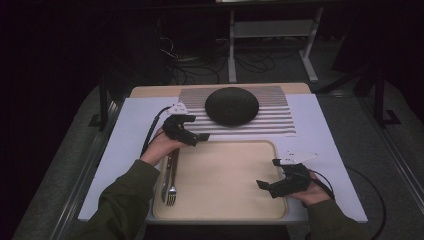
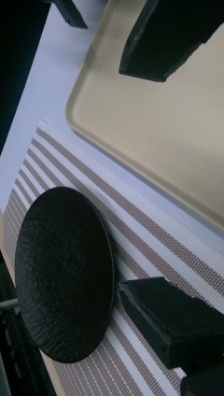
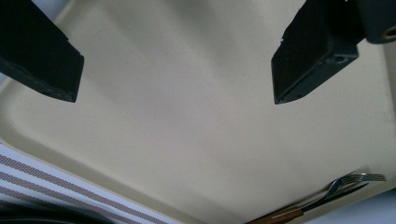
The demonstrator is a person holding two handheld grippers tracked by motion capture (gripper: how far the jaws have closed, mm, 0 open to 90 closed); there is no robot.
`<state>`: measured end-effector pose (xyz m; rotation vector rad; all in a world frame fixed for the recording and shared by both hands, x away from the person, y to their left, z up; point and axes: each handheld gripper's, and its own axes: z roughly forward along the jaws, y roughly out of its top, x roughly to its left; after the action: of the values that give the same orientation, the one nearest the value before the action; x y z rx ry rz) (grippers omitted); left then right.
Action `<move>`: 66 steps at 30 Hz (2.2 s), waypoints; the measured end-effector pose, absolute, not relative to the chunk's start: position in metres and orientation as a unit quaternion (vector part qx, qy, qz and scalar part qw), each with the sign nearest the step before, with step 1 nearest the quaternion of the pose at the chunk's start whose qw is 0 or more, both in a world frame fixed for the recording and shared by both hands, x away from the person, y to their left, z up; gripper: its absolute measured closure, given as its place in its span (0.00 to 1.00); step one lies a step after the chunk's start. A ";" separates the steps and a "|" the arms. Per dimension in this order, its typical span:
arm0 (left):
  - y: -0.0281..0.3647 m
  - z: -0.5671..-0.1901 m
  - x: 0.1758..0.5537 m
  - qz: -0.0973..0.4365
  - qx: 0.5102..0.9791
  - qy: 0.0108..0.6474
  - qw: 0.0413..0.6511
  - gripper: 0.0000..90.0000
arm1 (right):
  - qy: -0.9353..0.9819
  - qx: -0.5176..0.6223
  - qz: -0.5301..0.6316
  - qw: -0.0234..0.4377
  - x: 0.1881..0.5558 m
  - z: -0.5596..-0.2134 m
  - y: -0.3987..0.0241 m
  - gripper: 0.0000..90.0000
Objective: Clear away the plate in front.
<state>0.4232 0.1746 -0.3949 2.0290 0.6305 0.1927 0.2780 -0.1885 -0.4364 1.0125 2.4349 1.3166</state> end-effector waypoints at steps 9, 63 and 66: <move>0.168 -0.398 0.443 0.075 0.824 0.270 0.493 0.00 | 0.822 0.341 0.445 0.097 0.278 -0.436 -0.189 0.02; 0.136 -0.419 0.482 0.175 0.855 0.218 0.436 0.00 | 0.820 0.339 0.450 0.096 0.277 -0.435 -0.190 0.02; 0.135 -0.419 0.481 0.186 0.858 0.209 0.430 0.00 | 0.820 0.339 0.450 0.096 0.278 -0.435 -0.190 0.02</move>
<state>0.4808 0.1347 -0.4188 2.1406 0.5212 0.4644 0.2775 -0.1898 -0.4350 1.0053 2.4301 1.3347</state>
